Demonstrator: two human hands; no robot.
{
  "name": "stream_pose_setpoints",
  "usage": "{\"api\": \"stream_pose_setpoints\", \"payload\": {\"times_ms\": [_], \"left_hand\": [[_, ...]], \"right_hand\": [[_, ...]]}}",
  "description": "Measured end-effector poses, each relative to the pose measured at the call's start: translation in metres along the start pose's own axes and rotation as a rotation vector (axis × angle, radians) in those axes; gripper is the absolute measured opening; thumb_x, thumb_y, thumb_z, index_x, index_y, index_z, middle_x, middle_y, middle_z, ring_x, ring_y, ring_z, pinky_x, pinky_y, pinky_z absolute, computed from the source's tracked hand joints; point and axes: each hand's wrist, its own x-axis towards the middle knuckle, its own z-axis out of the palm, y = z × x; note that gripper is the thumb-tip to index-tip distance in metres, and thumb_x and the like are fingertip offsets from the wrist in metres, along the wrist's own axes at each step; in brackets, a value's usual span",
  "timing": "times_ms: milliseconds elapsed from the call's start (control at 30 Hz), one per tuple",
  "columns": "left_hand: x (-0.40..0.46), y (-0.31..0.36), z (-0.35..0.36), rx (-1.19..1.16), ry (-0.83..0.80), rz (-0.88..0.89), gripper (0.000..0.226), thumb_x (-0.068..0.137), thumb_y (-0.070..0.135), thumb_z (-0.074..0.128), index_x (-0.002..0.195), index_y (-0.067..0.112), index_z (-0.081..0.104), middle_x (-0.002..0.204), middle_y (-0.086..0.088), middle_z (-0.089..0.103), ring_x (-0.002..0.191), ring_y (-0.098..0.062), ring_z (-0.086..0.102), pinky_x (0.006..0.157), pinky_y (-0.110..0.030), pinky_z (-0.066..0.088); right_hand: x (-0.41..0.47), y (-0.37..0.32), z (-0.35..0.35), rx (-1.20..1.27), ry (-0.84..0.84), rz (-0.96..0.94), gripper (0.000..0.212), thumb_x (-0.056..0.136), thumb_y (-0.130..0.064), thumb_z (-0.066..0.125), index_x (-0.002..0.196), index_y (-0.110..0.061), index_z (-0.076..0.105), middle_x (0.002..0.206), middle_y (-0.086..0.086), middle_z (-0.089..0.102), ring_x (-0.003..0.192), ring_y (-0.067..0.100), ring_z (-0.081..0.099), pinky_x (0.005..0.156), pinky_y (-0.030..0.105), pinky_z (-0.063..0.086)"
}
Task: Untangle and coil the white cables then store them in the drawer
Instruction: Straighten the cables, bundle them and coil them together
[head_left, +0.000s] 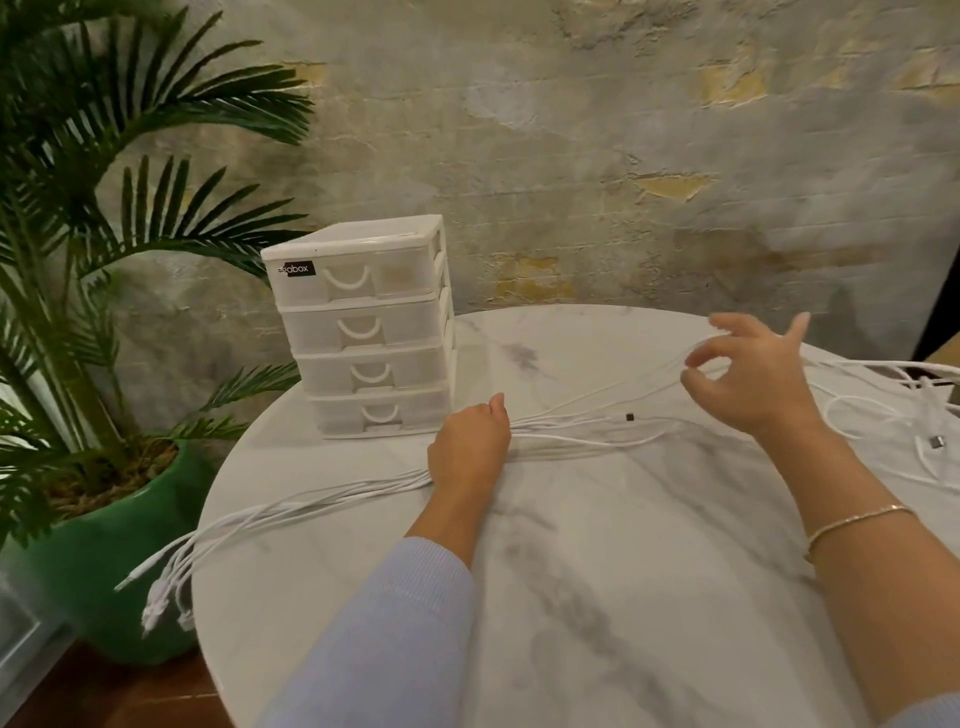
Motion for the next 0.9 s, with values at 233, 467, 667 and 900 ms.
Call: {"api": "stream_pose_setpoints", "payload": {"times_ms": [233, 467, 667, 900], "left_hand": [[0.001, -0.001, 0.001, -0.026, 0.038, -0.027, 0.059, 0.102, 0.040, 0.018, 0.093, 0.005, 0.065, 0.100, -0.011, 0.066, 0.097, -0.029, 0.058, 0.080, -0.034, 0.040], [0.002, -0.001, 0.000, -0.016, 0.072, 0.018, 0.056, 0.102, 0.039, 0.019, 0.083, 0.006, 0.061, 0.094, -0.012, 0.066, 0.092, -0.029, 0.057, 0.073, -0.031, 0.036], [-0.003, 0.007, -0.001, 0.007, 0.140, 0.142, 0.057, 0.102, 0.040, 0.022, 0.084, 0.006, 0.064, 0.092, -0.012, 0.068, 0.093, -0.031, 0.060, 0.070, -0.032, 0.039], [0.000, 0.005, -0.001, 0.005, 0.135, 0.084, 0.060, 0.102, 0.042, 0.020, 0.090, 0.005, 0.066, 0.096, -0.011, 0.068, 0.096, -0.030, 0.060, 0.072, -0.031, 0.037]], "right_hand": [[-0.005, -0.001, 0.001, -0.286, -0.094, 0.474, 0.039, 0.088, -0.031, 0.046, 0.064, -0.005, 0.062, 0.067, 0.009, 0.056, 0.080, 0.032, 0.061, 0.116, 0.055, 0.004], [0.003, -0.031, -0.003, -0.248, -0.071, 0.441, 0.021, 0.086, -0.014, 0.057, 0.106, -0.008, 0.063, 0.117, 0.017, 0.053, 0.100, 0.035, 0.058, 0.105, 0.042, 0.025], [-0.020, -0.109, 0.035, 0.234, -0.333, -0.095, 0.039, 0.098, -0.038, 0.041, 0.111, -0.008, 0.062, 0.117, 0.011, 0.060, 0.112, 0.029, 0.052, 0.094, 0.036, 0.039], [-0.034, -0.118, 0.047, 0.260, -0.515, 0.065, 0.056, 0.099, -0.045, 0.027, 0.055, -0.017, 0.046, 0.076, 0.004, 0.054, 0.083, 0.026, 0.049, 0.071, 0.032, 0.038]]}}
